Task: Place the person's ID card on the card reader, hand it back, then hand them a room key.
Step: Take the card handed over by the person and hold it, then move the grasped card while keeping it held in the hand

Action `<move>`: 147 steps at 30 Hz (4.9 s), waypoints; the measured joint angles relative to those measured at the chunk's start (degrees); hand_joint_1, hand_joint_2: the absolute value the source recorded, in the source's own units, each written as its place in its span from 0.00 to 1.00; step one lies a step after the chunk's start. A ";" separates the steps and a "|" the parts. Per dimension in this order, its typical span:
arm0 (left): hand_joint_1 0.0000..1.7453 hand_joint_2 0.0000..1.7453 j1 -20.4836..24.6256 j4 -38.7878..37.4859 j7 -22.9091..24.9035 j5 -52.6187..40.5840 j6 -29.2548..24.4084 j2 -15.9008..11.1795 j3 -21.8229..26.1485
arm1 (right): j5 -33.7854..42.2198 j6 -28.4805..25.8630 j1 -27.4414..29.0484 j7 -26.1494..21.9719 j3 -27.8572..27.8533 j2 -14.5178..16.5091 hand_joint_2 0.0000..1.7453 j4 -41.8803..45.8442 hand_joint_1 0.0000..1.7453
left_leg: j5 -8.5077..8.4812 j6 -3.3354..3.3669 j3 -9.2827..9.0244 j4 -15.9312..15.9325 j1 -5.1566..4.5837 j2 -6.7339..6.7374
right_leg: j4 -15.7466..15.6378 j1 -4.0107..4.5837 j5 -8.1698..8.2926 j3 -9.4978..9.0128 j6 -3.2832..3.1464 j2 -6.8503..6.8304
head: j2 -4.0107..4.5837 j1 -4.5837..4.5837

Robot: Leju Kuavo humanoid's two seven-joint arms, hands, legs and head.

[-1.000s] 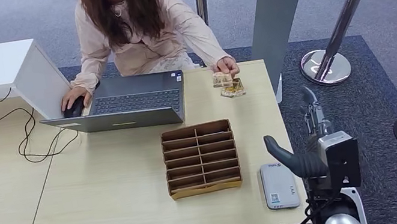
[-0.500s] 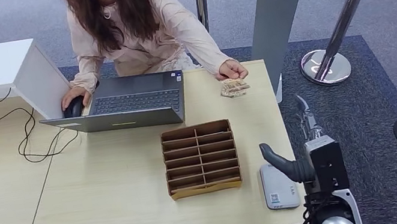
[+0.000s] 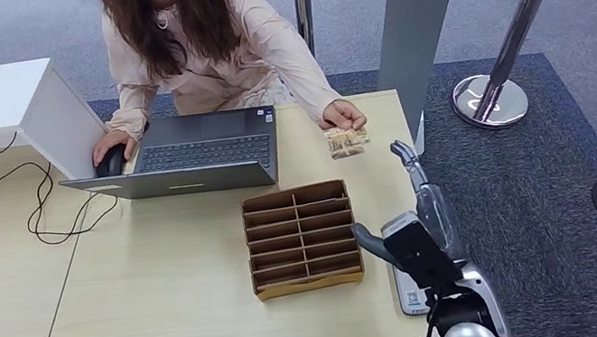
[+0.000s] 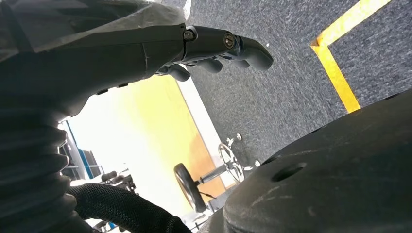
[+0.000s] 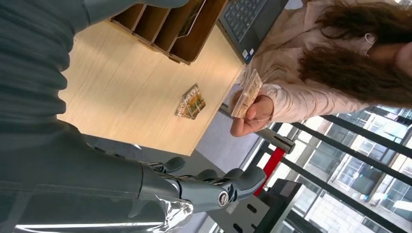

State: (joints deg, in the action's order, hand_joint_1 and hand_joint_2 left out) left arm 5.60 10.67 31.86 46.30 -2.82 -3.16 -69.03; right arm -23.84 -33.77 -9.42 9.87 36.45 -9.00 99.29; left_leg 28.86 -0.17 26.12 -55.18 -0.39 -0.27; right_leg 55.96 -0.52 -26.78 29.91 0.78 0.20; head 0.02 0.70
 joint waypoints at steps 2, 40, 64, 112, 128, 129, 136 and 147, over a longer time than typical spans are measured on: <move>0.00 0.00 0.06 0.00 0.09 -0.17 -0.03 0.07 -0.08 | -1.69 0.19 -1.01 0.99 0.60 0.47 1.00 -1.02 0.00 | 0.00 0.00 0.00 0.00 0.00 0.00 | 0.00 0.00 0.00 0.00 0.00 0.00 | 0.00 0.00; 0.00 0.00 0.35 0.04 0.91 -1.69 -1.72 0.69 -0.48 | -7.50 -3.99 -13.83 4.31 3.96 7.90 1.00 -18.96 0.00 | 0.00 0.01 0.00 0.00 -0.09 -0.01 | 0.01 0.00 0.00 0.01 0.01 0.00 | -0.01 -0.01; 0.00 0.00 0.61 0.02 1.36 -1.70 -2.23 1.09 -1.22 | -7.14 -4.72 -16.75 4.16 7.07 11.73 1.00 -24.45 0.99 | -0.03 0.07 -0.02 0.00 -0.17 -0.01 | 0.06 -0.06 0.00 0.02 0.01 0.01 | 0.00 -0.01; 0.00 0.00 0.36 0.02 1.15 -0.07 -2.57 0.89 -1.21 | -10.76 -6.21 -9.18 -0.19 1.56 9.49 1.00 -6.22 0.85 | -0.02 0.07 -0.11 0.00 -0.25 0.01 | 0.06 -0.11 0.00 0.00 0.01 0.01 | -0.01 -0.01; 0.00 0.00 0.09 0.02 1.14 1.14 -2.72 0.84 -0.55 | -14.83 -6.25 2.36 2.29 -8.42 3.78 1.00 3.18 0.84 | -0.01 0.09 -0.13 0.00 -0.30 0.03 | 0.05 -0.16 0.00 -0.01 0.02 0.02 | 0.00 -0.01; 0.00 0.00 0.05 0.02 1.14 1.22 -2.74 0.84 -0.42 | -15.16 -6.24 3.16 2.34 -9.04 3.46 1.00 3.12 0.84 | -0.01 0.09 -0.12 0.00 -0.30 0.03 | 0.05 -0.16 0.00 -0.01 0.02 0.02 | 0.00 -0.01; 0.00 0.00 -0.16 0.02 1.14 1.73 -2.93 0.78 0.19 | -17.12 -6.22 7.50 3.54 -12.34 1.79 1.00 1.81 0.84 | -0.01 0.09 -0.13 0.00 -0.30 0.03 | 0.05 -0.17 0.00 -0.01 0.02 0.02 | 0.00 -0.01; 0.00 0.00 -0.30 0.02 0.90 2.23 -3.17 0.78 0.45 | -15.61 -6.19 10.60 4.93 -13.99 0.40 1.00 -5.67 0.86 | -0.01 0.09 -0.14 0.00 -0.31 0.02 | 0.05 -0.17 0.00 -0.02 0.03 0.02 | 0.00 -0.01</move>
State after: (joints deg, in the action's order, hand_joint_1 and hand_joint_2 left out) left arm 5.29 10.69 32.76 48.54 -5.99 -2.38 -68.58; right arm -39.45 -39.95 1.18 14.80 22.46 -8.60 93.62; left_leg 28.85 -0.08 25.98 -55.18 -0.70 -0.24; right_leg 56.01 -0.69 -26.78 29.89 0.81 0.22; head 0.02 0.69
